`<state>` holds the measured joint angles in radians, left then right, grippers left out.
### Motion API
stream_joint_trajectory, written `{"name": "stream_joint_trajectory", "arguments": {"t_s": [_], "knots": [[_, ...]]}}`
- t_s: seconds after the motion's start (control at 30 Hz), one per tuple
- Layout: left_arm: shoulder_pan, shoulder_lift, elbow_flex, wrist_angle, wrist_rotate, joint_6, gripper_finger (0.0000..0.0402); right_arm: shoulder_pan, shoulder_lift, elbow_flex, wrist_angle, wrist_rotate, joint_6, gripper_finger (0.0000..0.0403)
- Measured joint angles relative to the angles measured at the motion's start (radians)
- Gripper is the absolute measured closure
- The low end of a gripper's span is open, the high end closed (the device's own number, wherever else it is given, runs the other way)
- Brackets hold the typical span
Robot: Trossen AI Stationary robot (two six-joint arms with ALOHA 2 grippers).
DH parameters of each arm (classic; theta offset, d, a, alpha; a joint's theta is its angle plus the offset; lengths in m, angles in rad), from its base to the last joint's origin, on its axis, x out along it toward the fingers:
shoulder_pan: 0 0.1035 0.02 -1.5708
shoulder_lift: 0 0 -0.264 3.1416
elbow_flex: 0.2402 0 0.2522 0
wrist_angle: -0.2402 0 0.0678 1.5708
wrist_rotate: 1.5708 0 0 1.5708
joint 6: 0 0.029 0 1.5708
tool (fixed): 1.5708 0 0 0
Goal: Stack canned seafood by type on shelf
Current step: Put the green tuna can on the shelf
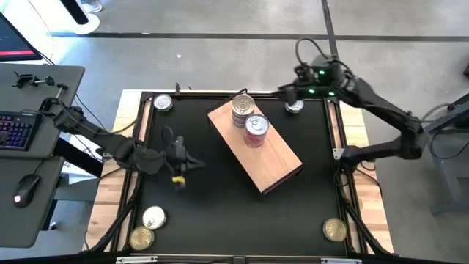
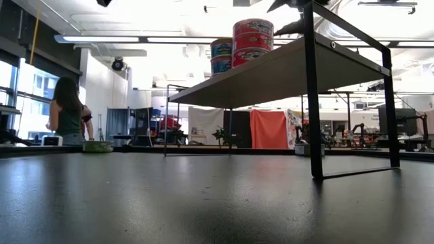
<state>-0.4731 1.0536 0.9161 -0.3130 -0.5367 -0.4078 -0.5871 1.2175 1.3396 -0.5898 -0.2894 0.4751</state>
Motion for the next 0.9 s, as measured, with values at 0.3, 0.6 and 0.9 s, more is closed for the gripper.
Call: {"name": "stream_joint_trajectory", "arguments": {"t_s": [0.3, 0.6, 0.9], "knots": [[0.098, 0.050, 0.000, 0.004, -0.001, -0.029, 0.0401, 0.062, -0.214, 0.000, -0.400, 0.052, -0.072, 0.0150], [0.161, 0.210, -0.001, 0.238, 0.084, -0.137, 0.0402, 0.457, -0.295, 0.000, -0.607, 0.100, 0.060, 0.0360], [0.162, 0.186, -0.001, 0.328, 0.315, -0.027, 0.0401, 1.112, -0.152, -0.166, -0.500, 0.215, 0.608, 0.0400]]}}
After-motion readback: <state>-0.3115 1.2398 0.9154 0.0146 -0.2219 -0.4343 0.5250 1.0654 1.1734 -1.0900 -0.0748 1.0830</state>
